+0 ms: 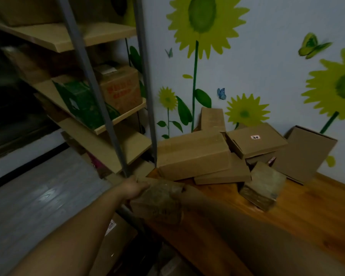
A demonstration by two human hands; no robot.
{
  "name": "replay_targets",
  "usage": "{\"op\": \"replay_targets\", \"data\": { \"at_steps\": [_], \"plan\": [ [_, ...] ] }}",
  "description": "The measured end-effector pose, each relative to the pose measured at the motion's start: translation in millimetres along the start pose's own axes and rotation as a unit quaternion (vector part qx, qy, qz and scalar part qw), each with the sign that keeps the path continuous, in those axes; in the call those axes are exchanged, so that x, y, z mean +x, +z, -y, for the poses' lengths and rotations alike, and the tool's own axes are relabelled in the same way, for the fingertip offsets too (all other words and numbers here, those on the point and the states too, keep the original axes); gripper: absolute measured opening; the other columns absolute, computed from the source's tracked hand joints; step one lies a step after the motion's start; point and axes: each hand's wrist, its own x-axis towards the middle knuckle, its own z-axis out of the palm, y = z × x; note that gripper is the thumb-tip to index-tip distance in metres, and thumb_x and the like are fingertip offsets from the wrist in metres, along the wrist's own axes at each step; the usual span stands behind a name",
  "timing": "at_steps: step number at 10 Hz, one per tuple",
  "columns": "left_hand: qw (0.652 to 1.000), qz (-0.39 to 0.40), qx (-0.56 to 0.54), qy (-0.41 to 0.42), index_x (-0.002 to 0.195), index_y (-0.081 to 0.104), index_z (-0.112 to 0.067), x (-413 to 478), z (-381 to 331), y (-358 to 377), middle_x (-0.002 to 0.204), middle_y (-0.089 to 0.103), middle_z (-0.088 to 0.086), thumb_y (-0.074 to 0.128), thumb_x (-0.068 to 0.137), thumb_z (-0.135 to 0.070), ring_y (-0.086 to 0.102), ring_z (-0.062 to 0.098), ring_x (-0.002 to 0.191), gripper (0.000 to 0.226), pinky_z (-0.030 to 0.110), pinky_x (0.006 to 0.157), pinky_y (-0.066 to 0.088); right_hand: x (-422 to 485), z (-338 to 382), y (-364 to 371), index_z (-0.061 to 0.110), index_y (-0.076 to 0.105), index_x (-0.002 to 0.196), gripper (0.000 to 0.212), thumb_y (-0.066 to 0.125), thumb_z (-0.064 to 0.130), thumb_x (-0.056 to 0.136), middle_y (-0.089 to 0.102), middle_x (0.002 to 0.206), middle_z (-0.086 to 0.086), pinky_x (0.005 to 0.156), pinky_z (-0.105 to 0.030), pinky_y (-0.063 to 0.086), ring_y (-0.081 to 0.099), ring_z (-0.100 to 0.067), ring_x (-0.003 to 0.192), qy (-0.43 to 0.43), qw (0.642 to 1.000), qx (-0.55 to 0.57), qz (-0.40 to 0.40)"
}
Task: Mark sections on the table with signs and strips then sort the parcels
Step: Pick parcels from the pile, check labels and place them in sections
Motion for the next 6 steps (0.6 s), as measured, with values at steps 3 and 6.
{"op": "replay_targets", "data": {
  "at_steps": [3, 6],
  "plan": [
    [0.992, 0.090, -0.054, -0.067, 0.135, 0.040, -0.009, -41.7, -32.8, 22.3, 0.127, 0.054, 0.018, 0.033, 0.099, -0.048, 0.056, 0.037, 0.112, 0.054, 0.045, 0.084, 0.051, -33.3, -29.4, -3.7, 0.010, 0.049, 0.119, 0.042, 0.055, 0.043, 0.093, 0.054, 0.091, -0.003, 0.052, -0.022, 0.043, 0.051, -0.011, 0.068, 0.108, 0.982, 0.124, -0.091],
    [0.989, 0.120, 0.015, 0.087, 0.113, 0.052, -0.011, -91.9, -45.2, 91.6, 0.092, 0.057, 0.002, 0.055, 0.094, -0.014, 0.058, 0.015, 0.077, 0.019, 0.025, 0.057, 0.050, -119.9, -83.3, 5.5, 0.011, 0.050, 0.120, 0.041, 0.053, 0.043, 0.094, 0.061, 0.116, -0.010, 0.089, -0.040, 0.050, 0.059, -0.024, 0.101, 0.153, 0.889, 0.277, -0.330]
  ]
}}
